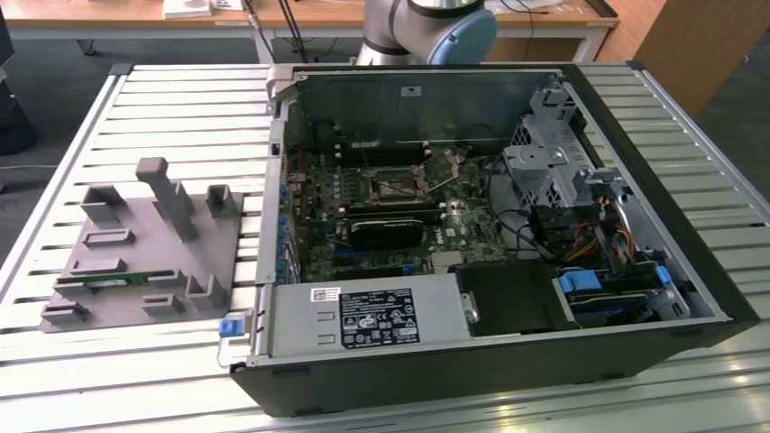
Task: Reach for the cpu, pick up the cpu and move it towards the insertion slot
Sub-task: 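Pick up the cpu and move it towards the insertion slot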
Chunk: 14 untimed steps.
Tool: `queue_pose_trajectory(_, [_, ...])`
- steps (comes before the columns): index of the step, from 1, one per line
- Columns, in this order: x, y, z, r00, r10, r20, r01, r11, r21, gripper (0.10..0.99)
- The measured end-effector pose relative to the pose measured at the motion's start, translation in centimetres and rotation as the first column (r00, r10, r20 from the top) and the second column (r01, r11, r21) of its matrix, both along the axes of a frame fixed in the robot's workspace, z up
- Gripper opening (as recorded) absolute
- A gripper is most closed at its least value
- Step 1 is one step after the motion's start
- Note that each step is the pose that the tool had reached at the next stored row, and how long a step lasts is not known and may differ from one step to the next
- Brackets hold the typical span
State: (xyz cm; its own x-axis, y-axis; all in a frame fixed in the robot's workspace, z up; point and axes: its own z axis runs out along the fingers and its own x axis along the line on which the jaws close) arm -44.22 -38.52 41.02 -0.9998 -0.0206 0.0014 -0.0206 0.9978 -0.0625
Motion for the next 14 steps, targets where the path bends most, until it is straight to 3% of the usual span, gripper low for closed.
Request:
queue_pose_trajectory(9, [0.56,0.03,0.39,1.0000,0.000,-0.0002,0.000,1.0000,-0.001,0.541])
queue_pose_trajectory(14, [1.53,0.04,0.47,1.0000,0.000,-0.0012,0.000,1.0000,-0.001,0.541])
